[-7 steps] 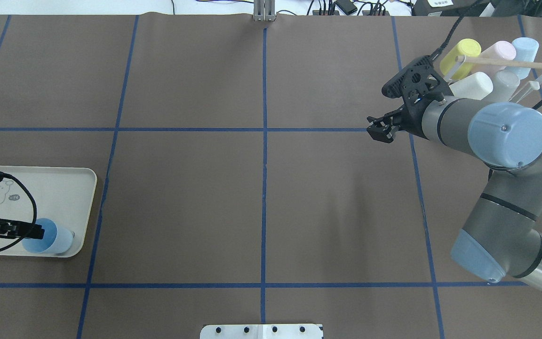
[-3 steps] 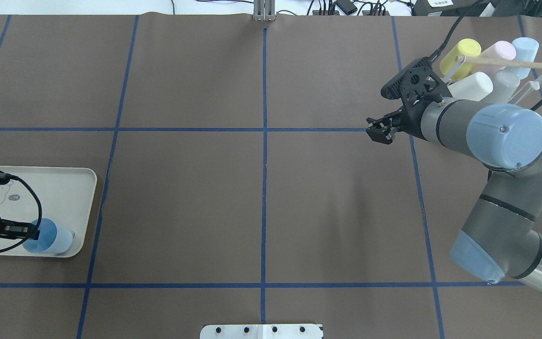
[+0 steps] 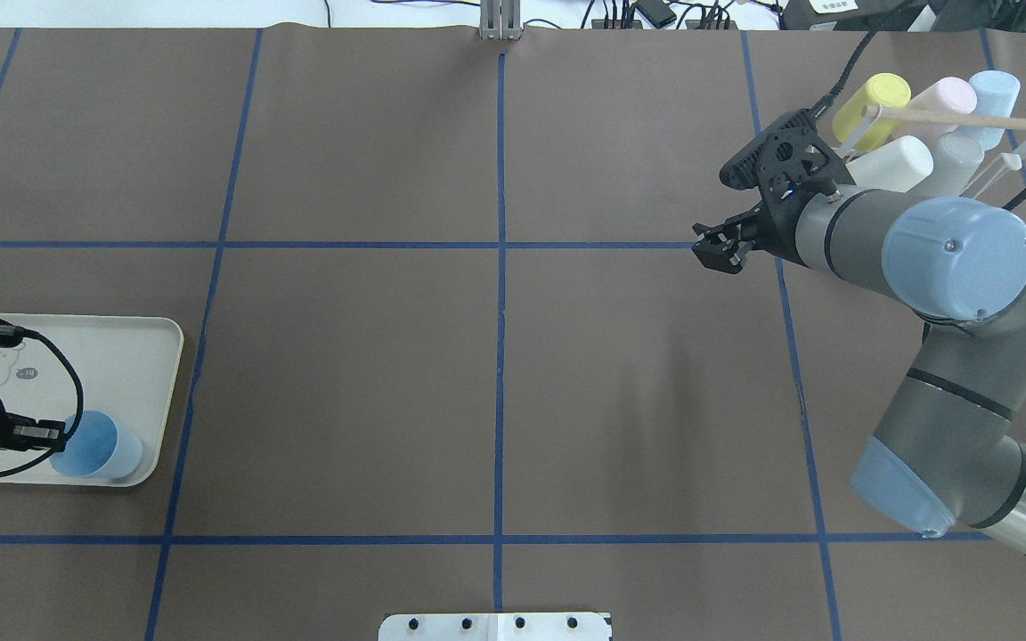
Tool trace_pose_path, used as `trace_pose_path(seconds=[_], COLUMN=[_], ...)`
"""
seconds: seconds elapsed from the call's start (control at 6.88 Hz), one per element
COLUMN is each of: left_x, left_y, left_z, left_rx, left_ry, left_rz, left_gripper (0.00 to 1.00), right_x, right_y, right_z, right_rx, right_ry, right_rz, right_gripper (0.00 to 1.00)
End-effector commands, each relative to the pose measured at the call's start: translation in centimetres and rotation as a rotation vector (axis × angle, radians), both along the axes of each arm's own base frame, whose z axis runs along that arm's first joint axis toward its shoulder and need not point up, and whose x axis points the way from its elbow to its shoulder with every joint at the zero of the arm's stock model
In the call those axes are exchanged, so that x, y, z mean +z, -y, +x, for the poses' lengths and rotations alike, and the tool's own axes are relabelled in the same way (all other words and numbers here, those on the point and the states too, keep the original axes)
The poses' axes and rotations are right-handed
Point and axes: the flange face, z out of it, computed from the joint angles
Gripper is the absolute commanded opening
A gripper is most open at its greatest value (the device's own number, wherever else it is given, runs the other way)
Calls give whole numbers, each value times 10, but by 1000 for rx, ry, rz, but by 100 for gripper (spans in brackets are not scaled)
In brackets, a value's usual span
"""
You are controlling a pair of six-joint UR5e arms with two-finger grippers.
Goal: Transfer IKEA cup to right arm and place on rack
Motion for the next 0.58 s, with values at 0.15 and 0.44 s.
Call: trace_pose_path(seconds=[0.15,0.44], left_x=[-16,-61], left_y=[4,17], left_z=[-21,-47], left_rx=[-32,-67], left_ry=[-12,-61], left_rz=[14,38], left_gripper=[0,0], right_x=[-4,-13], right_y=[-5,-20], right_z=[-6,-21], right_rx=[-17,-43], right_ry=[4,101], right_rz=[10,73], right_gripper=[100,98])
